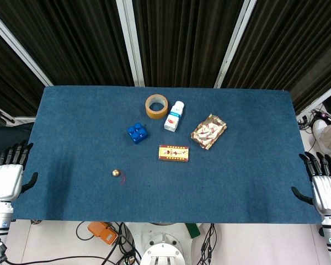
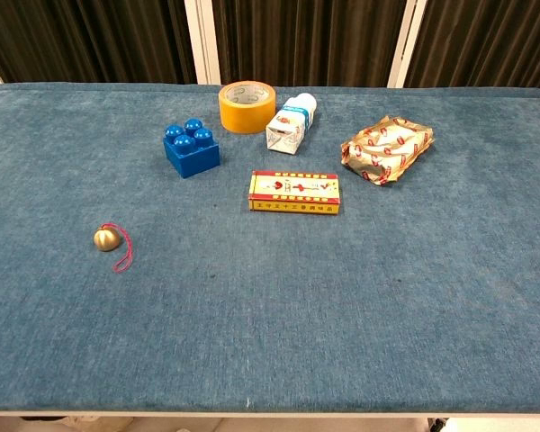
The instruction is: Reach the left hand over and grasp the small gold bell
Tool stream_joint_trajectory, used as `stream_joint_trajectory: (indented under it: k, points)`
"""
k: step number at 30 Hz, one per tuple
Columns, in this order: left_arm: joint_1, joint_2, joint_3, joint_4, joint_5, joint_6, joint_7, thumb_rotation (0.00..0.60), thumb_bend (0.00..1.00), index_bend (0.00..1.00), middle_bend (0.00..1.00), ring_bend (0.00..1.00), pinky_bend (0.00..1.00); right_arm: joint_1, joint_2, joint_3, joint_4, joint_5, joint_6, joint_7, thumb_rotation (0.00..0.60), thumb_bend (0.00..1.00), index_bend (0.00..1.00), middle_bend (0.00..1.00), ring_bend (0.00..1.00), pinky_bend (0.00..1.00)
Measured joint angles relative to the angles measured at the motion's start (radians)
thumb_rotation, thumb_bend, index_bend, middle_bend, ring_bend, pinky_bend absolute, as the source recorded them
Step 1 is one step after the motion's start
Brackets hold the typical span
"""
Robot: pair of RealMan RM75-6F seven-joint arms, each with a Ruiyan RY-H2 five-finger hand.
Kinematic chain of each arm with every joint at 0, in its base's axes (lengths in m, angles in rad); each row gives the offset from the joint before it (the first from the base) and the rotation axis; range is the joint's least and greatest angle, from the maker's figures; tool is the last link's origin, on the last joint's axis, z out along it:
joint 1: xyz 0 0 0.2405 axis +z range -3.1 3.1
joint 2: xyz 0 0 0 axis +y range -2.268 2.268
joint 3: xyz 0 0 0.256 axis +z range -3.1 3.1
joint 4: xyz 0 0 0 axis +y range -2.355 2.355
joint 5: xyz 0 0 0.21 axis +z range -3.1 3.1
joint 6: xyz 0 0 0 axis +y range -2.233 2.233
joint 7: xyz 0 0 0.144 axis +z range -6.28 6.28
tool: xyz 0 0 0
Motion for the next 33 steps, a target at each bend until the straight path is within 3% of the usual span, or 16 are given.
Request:
stream_joint_trajectory:
  k: [16,23,33]
  points:
    - [-0.014,-0.006,0.030,-0.038,0.044,-0.035,-0.033,0.600,0.27,0.03,0.00,0.00,0.08,-0.001,-0.002,-0.004,-0.002,-0.005,0.000,-0.005,0.600,0.30,0.17,0.16,0.06,0.00]
    - [-0.069,-0.034,0.087,-0.076,0.149,-0.126,-0.121,0.600,0.25,0.08,0.00,0.00,0.08,0.001,0.000,-0.004,-0.002,-0.001,-0.007,0.002,0.600,0.30,0.17,0.16,0.06,0.00]
    - [-0.158,-0.128,0.089,-0.056,0.154,-0.247,-0.185,0.600,0.24,0.19,0.00,0.00,0.08,0.003,0.003,-0.001,-0.004,0.007,-0.013,0.009,0.600,0.30,0.17,0.16,0.06,0.00]
